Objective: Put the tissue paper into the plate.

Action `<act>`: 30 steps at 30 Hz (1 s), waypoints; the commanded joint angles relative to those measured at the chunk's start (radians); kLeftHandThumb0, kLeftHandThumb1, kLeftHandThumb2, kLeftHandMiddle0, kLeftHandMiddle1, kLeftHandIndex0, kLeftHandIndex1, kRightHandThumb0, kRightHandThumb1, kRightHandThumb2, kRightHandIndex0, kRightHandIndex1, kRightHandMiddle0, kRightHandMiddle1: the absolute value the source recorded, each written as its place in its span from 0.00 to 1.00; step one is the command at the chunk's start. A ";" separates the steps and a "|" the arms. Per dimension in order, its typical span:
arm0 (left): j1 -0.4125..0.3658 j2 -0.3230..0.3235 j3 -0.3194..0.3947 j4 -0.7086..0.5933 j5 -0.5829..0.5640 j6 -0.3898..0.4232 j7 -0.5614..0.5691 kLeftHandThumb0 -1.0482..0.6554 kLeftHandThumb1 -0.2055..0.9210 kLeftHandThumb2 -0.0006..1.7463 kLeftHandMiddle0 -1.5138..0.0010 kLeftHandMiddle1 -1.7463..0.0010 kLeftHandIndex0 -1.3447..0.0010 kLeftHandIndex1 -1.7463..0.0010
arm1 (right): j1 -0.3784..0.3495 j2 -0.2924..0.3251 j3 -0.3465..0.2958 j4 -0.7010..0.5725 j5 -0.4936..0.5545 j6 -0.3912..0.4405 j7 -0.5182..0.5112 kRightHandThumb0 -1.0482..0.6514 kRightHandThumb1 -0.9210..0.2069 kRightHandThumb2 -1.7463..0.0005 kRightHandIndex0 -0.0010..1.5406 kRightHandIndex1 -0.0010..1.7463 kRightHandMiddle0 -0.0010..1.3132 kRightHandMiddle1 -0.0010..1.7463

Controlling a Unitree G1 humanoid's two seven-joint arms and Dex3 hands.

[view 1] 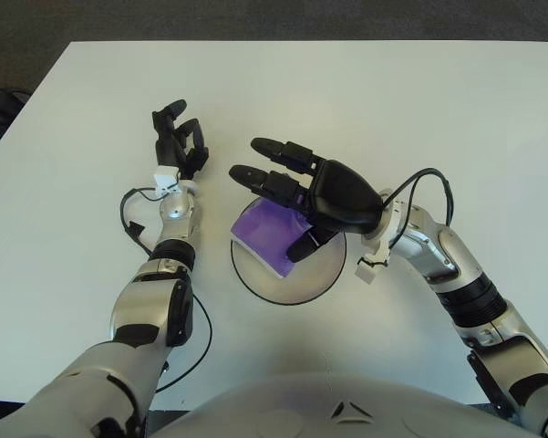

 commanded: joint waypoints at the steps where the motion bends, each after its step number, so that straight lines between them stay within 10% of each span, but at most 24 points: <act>1: 0.288 -0.017 -0.068 0.079 0.117 0.023 0.063 0.19 1.00 0.37 0.86 0.49 1.00 0.41 | -0.042 0.026 -0.093 0.065 0.103 0.017 -0.069 0.00 0.00 0.58 0.00 0.00 0.00 0.00; 17: 0.361 -0.026 -0.124 -0.161 0.169 0.243 0.098 0.22 1.00 0.44 0.82 0.62 1.00 0.47 | -0.036 0.170 -0.252 0.110 0.304 0.219 -0.153 0.00 0.00 0.61 0.03 0.00 0.01 0.13; 30: 0.416 -0.043 -0.134 -0.302 0.160 0.312 0.089 0.22 1.00 0.44 0.81 0.61 1.00 0.45 | -0.034 0.330 -0.337 0.254 0.427 0.204 -0.324 0.11 0.00 0.71 0.12 0.03 0.00 0.27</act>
